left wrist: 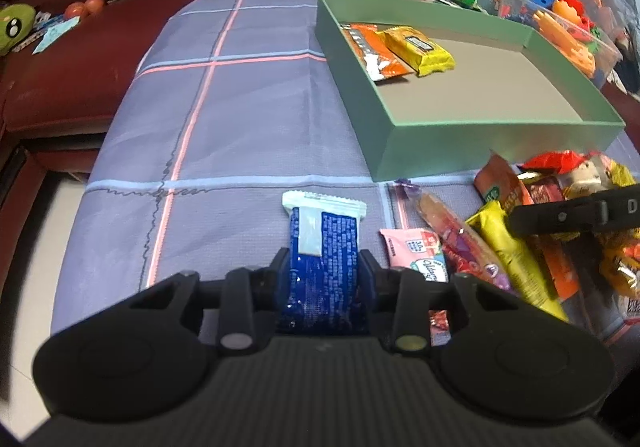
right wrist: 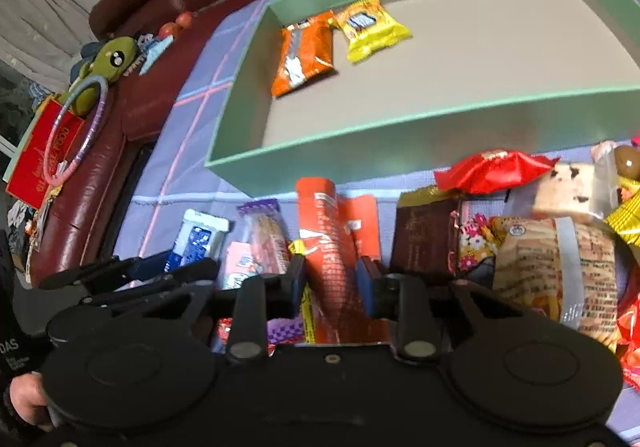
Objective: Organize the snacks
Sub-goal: 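Place the blue packet in the tray while the right tool drops the chip bag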
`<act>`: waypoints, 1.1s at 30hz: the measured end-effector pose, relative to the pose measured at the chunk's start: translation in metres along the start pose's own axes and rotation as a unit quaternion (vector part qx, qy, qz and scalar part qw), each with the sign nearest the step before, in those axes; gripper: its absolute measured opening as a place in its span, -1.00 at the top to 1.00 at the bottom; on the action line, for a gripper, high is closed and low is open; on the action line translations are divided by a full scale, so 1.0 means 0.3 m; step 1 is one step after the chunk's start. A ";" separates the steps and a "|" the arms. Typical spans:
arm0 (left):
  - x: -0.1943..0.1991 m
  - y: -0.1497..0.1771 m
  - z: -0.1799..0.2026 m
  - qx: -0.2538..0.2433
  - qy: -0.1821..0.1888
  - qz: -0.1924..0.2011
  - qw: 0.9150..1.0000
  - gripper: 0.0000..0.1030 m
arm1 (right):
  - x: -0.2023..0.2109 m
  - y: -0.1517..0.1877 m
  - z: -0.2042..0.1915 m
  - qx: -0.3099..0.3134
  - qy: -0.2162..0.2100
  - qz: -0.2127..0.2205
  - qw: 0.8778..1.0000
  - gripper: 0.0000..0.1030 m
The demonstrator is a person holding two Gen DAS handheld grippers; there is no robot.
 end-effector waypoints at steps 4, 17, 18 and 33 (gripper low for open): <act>0.019 -0.007 -0.007 0.012 0.009 -0.001 1.000 0.33 | 0.033 -0.015 -0.004 -0.005 -0.009 0.009 1.000 0.65; 0.060 -0.030 0.031 0.016 0.025 0.006 1.000 0.33 | 0.011 0.005 0.036 0.003 0.025 -0.001 1.000 0.72; 0.056 -0.028 0.029 0.017 0.026 0.004 1.000 0.33 | 0.005 0.005 0.035 0.003 0.025 -0.002 1.000 0.71; 0.125 -0.096 0.020 0.037 0.039 0.032 0.998 0.33 | 0.041 -0.010 -0.016 0.026 -0.004 0.008 1.000 0.70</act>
Point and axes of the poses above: each gripper's, at about its wrist camera, not at the fingertips, and x roughly against the way its jaws point, z to its right, y to its underside, the point moved 9 cm from there along -x, roughly the way its jaws point, and after that the axes turned 2 degrees about y, right-handed, at the moved point
